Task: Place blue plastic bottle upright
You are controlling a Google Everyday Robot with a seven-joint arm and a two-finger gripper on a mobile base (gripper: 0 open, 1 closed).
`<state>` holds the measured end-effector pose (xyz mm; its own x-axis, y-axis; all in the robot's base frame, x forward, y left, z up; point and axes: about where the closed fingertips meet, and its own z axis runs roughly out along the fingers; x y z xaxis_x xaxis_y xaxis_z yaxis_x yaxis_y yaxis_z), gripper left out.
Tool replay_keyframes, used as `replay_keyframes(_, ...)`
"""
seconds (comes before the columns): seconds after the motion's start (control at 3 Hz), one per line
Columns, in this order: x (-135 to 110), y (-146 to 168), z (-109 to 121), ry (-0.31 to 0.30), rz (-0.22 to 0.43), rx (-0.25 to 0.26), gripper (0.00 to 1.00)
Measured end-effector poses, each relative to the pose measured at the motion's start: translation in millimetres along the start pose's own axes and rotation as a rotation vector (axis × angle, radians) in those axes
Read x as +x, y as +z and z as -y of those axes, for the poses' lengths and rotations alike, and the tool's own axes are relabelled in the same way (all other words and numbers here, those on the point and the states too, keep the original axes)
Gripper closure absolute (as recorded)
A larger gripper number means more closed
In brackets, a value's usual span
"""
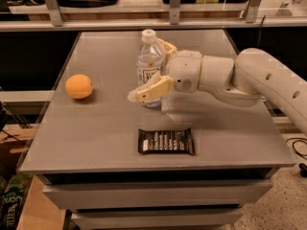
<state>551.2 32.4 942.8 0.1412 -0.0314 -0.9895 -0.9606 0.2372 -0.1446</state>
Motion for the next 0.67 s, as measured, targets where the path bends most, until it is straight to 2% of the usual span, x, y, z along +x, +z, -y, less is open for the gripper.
replay_keyframes(0.67, -11.2, -15.3, 0.8, -0.014, -0.024, -0.008, 0.00)
